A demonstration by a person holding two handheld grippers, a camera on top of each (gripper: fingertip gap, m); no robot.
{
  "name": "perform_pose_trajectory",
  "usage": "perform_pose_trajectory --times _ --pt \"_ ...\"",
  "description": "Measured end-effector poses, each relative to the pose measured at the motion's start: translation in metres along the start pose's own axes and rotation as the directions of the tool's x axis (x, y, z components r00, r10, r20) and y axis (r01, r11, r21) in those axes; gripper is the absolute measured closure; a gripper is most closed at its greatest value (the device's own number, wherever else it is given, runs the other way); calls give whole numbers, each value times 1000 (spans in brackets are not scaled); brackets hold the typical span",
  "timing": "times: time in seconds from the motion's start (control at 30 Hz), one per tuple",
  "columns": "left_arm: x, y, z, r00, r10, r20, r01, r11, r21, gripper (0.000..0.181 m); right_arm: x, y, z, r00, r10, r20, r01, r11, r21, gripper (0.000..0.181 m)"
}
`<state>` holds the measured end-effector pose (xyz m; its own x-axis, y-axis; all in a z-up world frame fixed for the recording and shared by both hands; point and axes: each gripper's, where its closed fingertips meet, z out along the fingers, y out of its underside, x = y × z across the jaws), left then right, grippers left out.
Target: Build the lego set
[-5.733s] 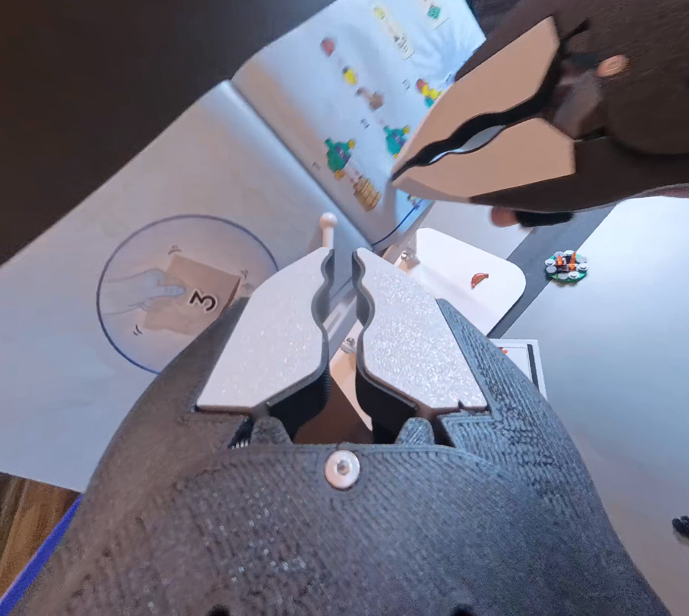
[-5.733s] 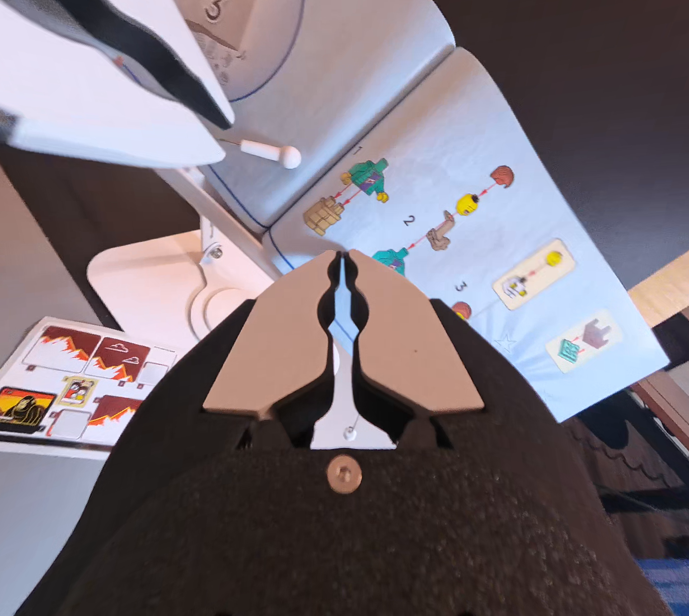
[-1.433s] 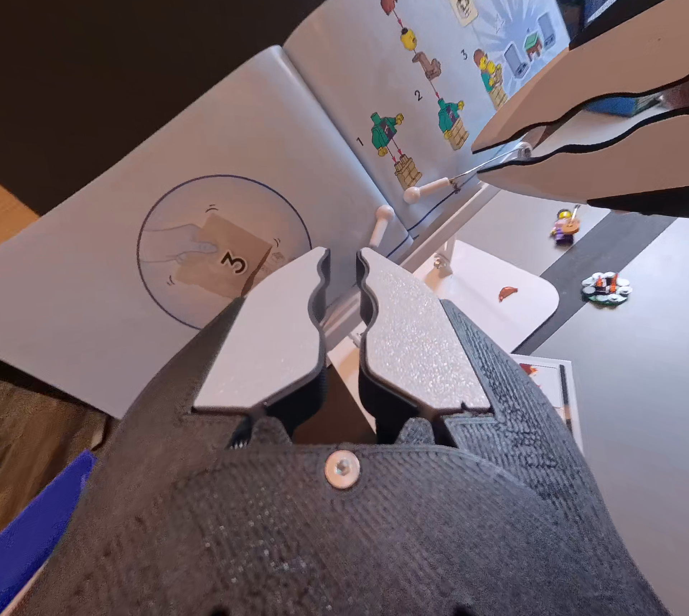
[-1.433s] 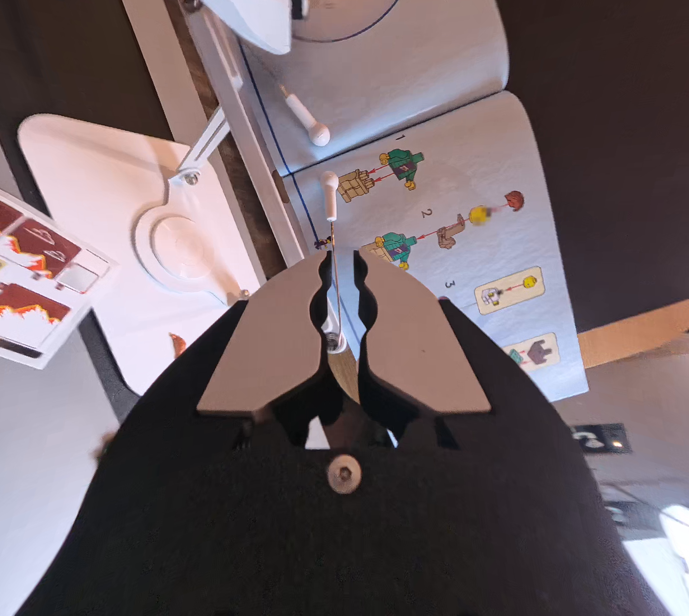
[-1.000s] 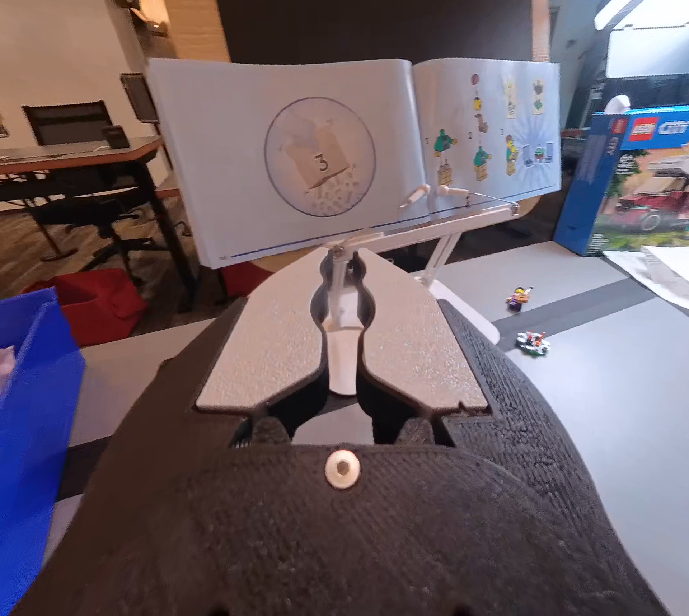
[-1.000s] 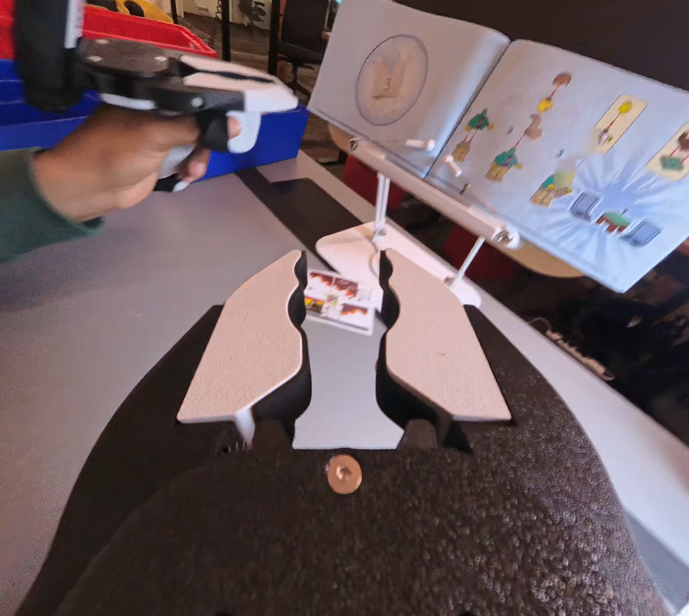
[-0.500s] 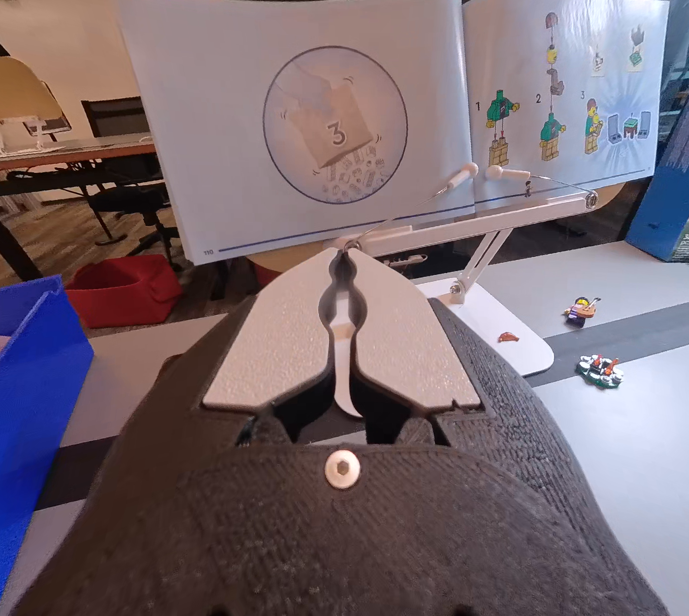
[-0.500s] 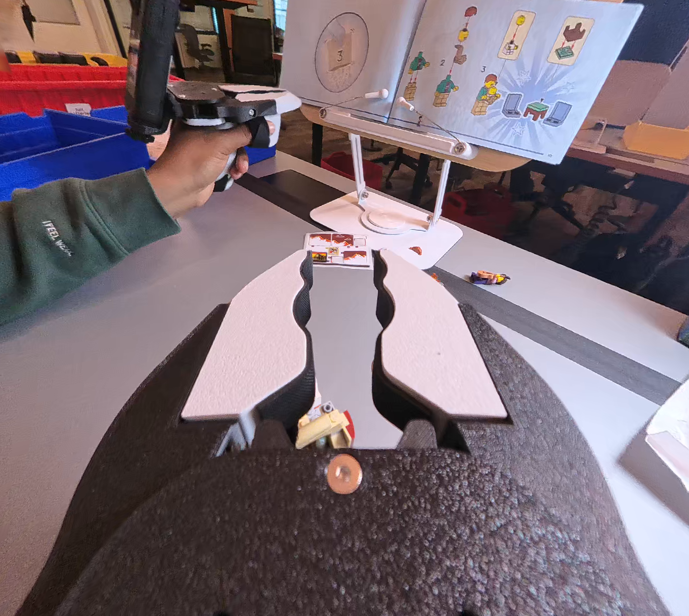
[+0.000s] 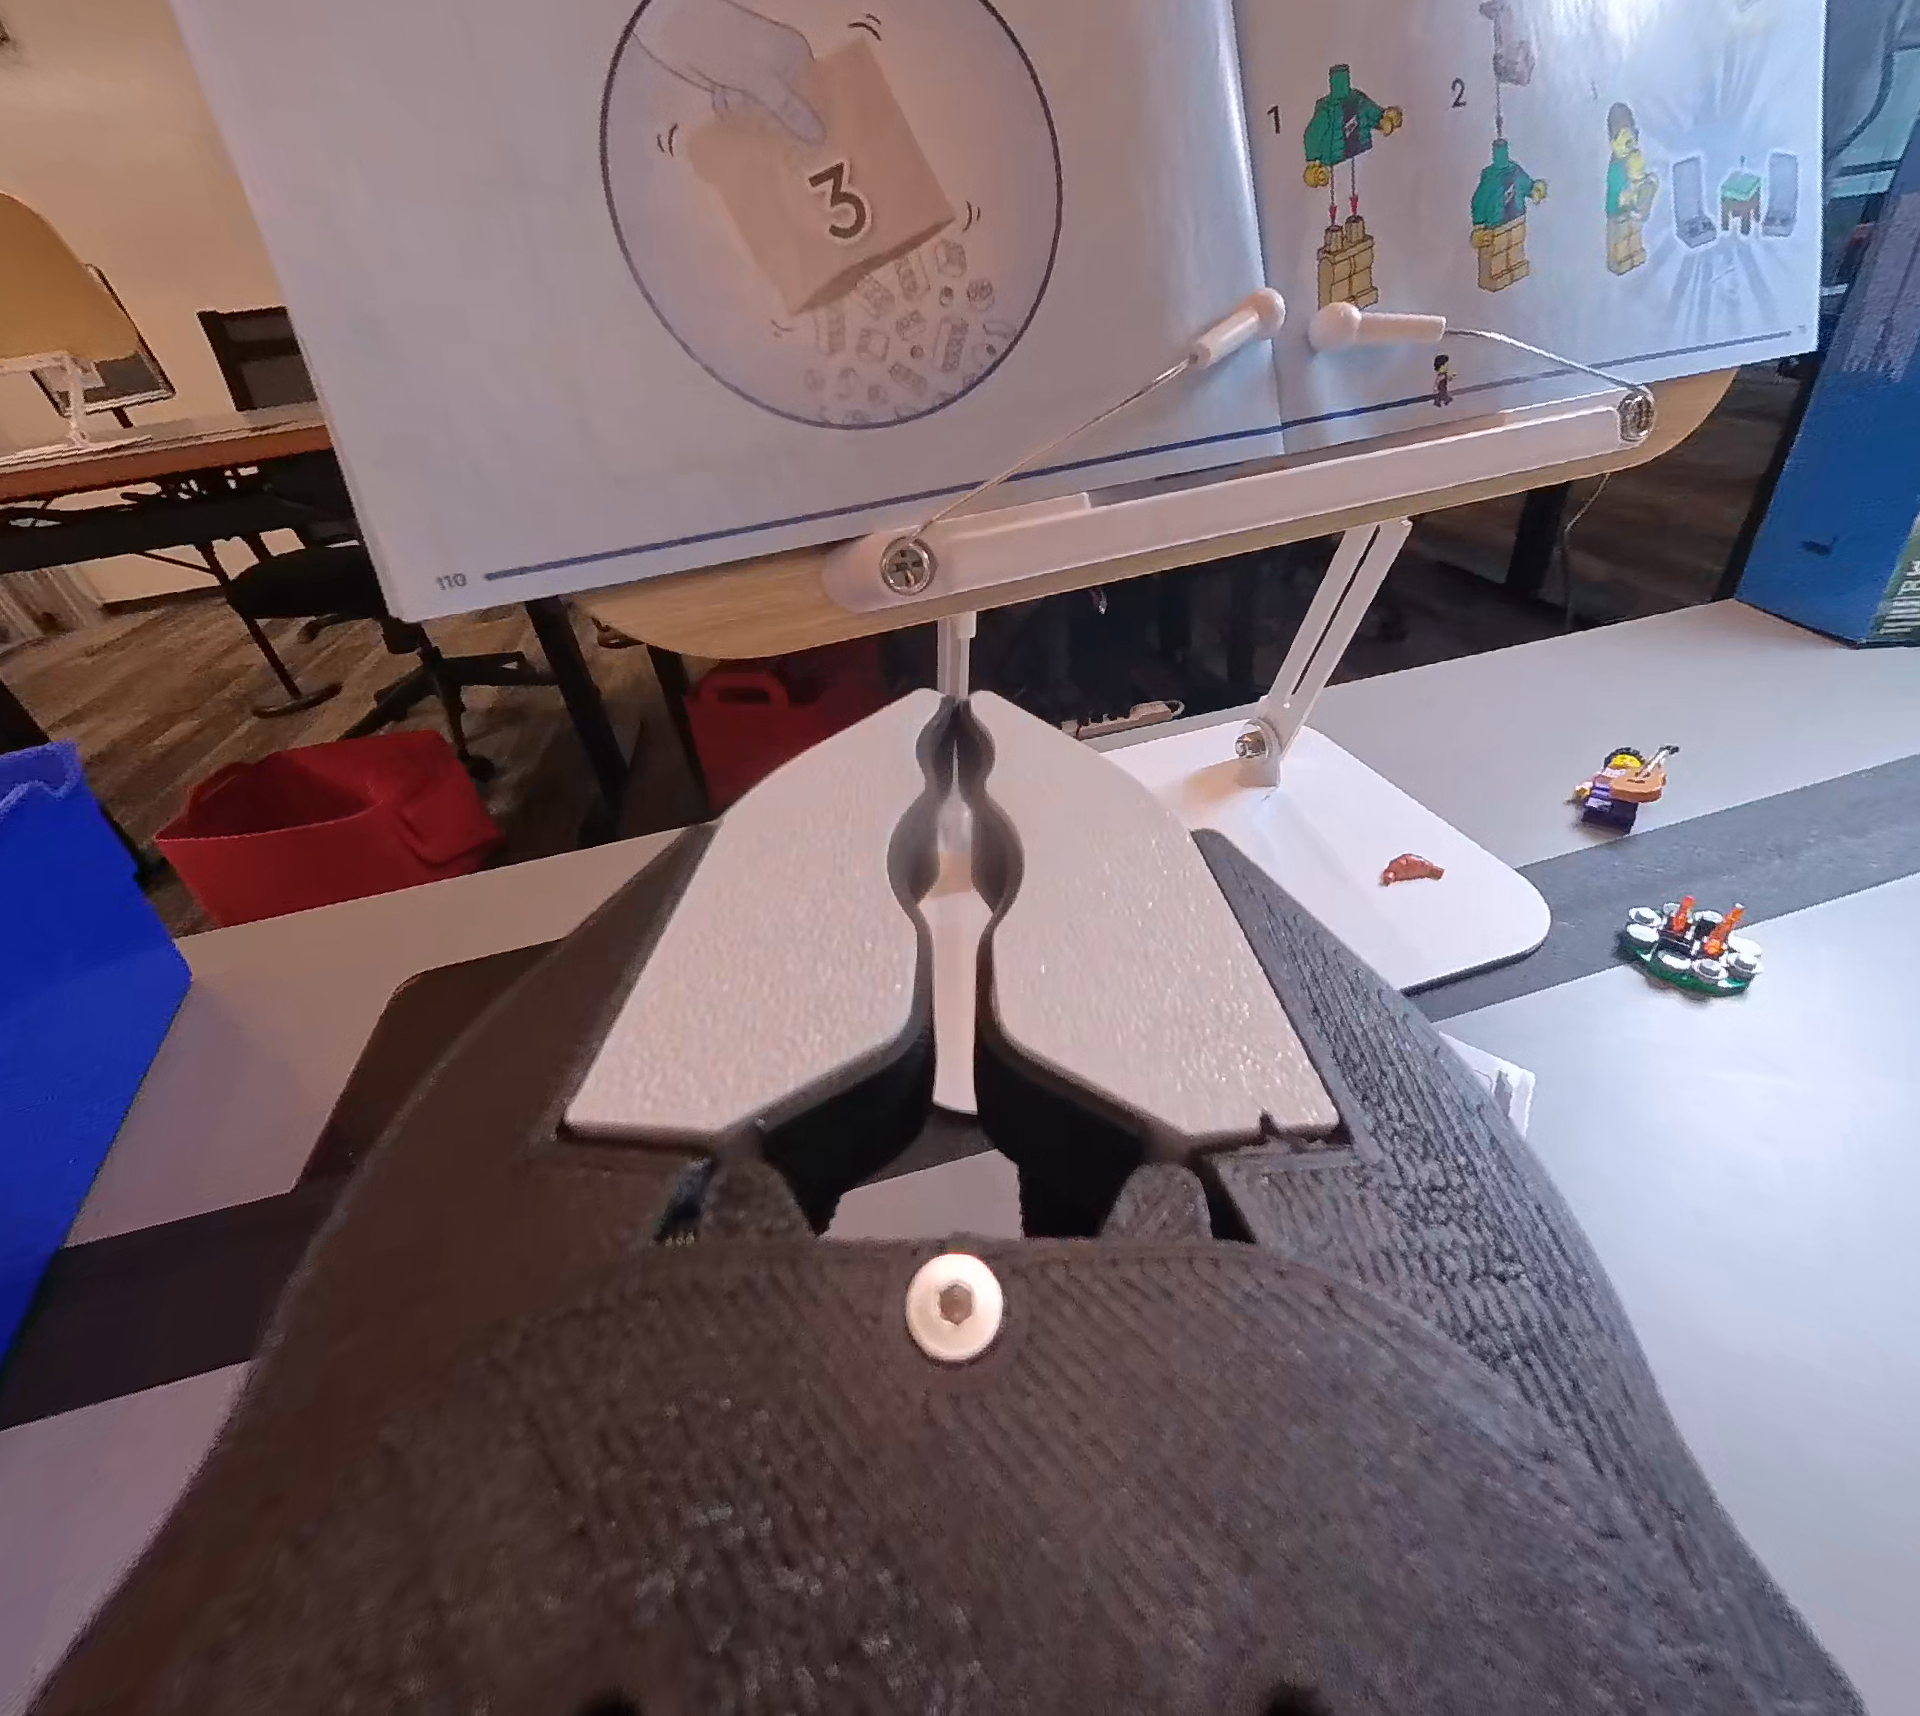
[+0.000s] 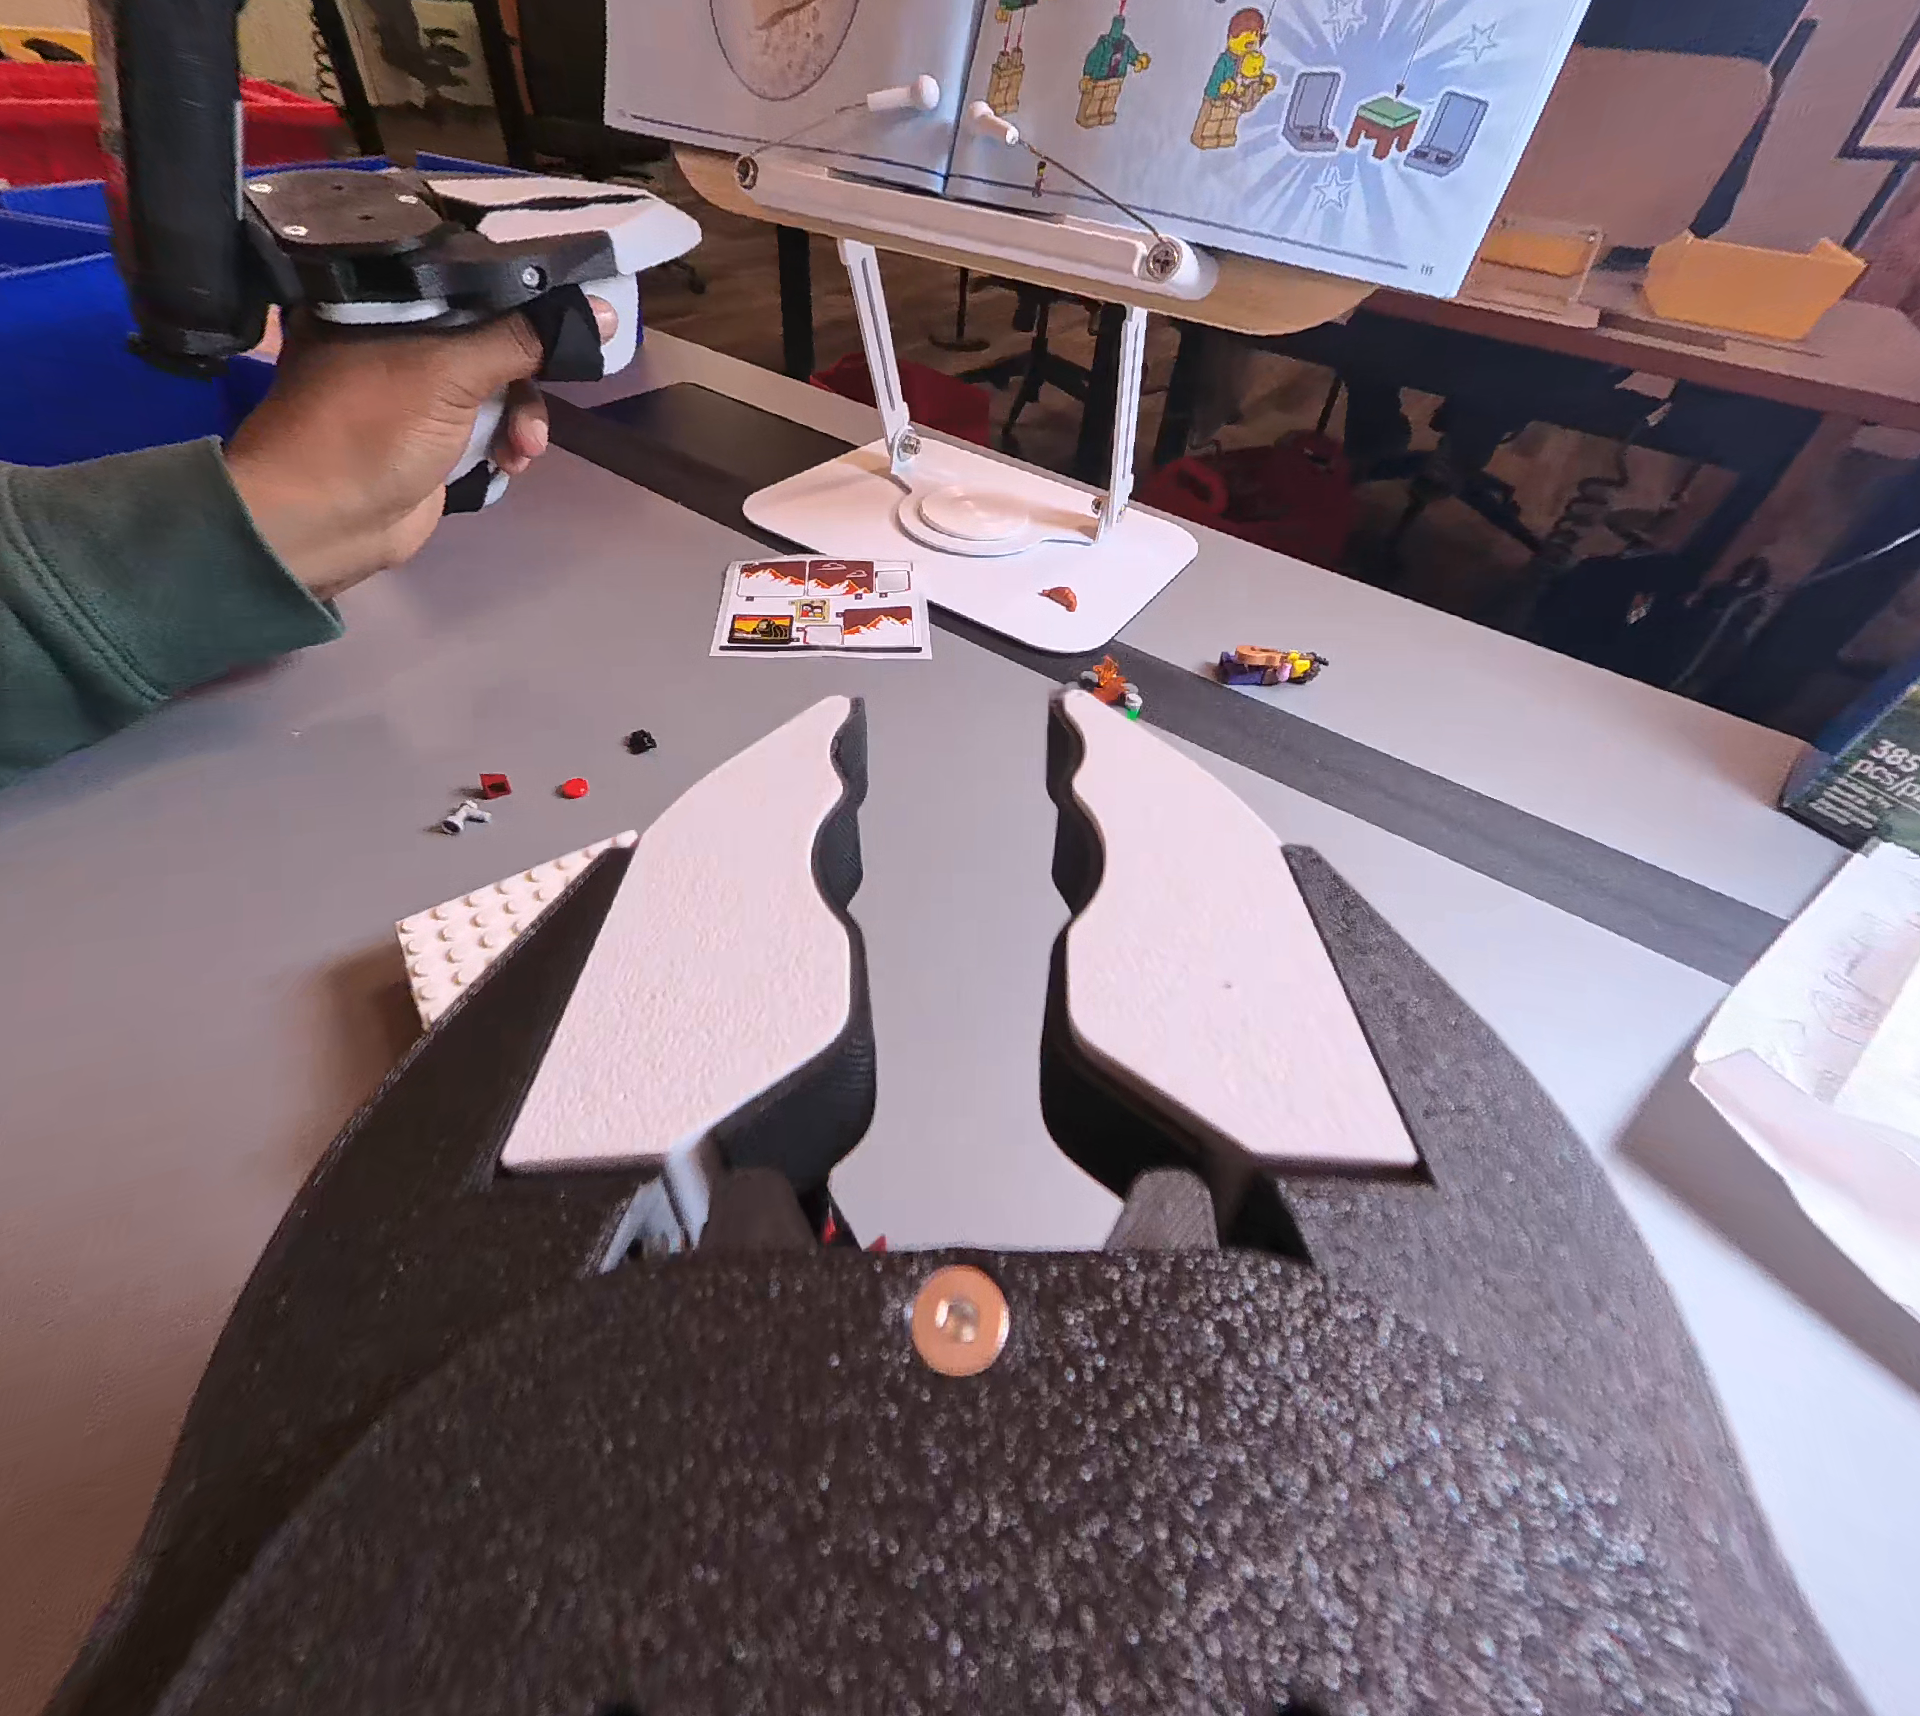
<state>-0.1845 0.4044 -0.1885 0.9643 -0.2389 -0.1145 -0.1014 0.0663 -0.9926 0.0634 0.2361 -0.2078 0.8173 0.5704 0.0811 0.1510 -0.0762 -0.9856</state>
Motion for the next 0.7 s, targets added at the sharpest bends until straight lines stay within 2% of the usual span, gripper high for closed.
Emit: perform_pose_trajectory --times 0.23,0.37,0.47,0.57,0.7 --pt "5 -18 -14 999 32 -4 -32 999 42 181 1 -18 -7 999 -36 -31 38 997 65 148" --pt "17 -40 -44 998 -25 -60 29 997 66 181 -7 -23 -9 998 -62 -18 64 994 87 148" --pt "36 -45 -74 985 -99 -145 107 993 55 175 -2 -24 -10 998 -62 -28 64 993 95 148" --pt "46 -34 -100 985 -54 -164 62 997 44 172 9 -22 -13 996 -72 -46 76 992 96 149" --pt "57 2 -117 982 30 -184 -31 1000 -3 171 48 -4 -13 990 -67 -127 73 996 43 150"
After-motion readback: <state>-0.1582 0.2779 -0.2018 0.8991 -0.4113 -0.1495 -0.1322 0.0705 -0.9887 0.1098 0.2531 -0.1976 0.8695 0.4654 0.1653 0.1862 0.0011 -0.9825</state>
